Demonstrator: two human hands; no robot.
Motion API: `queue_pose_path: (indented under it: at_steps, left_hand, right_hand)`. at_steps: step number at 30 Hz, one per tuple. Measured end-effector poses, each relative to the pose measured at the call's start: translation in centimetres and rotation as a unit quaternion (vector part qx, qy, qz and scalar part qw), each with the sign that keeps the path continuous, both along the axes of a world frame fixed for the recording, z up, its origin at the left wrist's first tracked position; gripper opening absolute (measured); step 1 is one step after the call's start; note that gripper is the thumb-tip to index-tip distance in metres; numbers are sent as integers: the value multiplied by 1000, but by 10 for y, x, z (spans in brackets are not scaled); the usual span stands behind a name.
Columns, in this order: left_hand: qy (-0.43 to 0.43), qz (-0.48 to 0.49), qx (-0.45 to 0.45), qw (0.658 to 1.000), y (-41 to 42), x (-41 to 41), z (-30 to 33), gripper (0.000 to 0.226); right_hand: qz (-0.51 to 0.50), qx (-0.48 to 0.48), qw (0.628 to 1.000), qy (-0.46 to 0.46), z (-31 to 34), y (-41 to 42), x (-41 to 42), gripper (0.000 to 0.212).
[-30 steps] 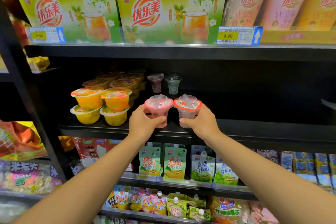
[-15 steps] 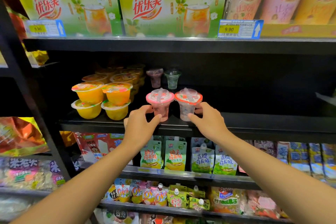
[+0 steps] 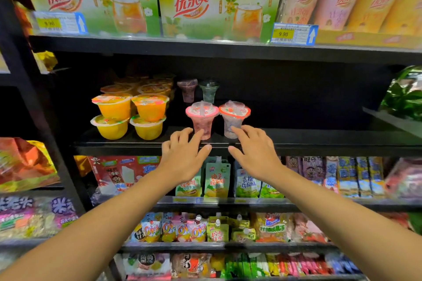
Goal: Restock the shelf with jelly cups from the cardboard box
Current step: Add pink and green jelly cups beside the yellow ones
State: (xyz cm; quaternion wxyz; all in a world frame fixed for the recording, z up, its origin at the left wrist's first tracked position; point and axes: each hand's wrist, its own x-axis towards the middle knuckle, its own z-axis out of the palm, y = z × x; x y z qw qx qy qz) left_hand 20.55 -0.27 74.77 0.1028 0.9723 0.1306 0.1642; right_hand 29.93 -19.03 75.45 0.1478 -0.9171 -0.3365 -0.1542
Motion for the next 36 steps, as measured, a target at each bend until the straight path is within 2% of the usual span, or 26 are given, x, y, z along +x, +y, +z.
queue_pose_path:
  at_steps: [4, 12, 26, 36]
  left_hand:
    - [12, -7, 13, 1000, -5, 4, -4, 63]
    - [2, 16, 37, 999, -8, 19, -5, 62]
    - [-22, 28, 31, 999, 1, 51, 6, 64]
    - [-2, 67, 53, 996, 0, 70, 6, 67]
  right_hand:
    - [-23, -43, 999, -19, -3, 4, -2, 60]
    - [-5, -57, 998, -30, -7, 2, 17, 61]
    - [56, -65, 996, 30, 8, 13, 72, 61]
    - [81, -99, 991, 30, 12, 25, 108, 57]
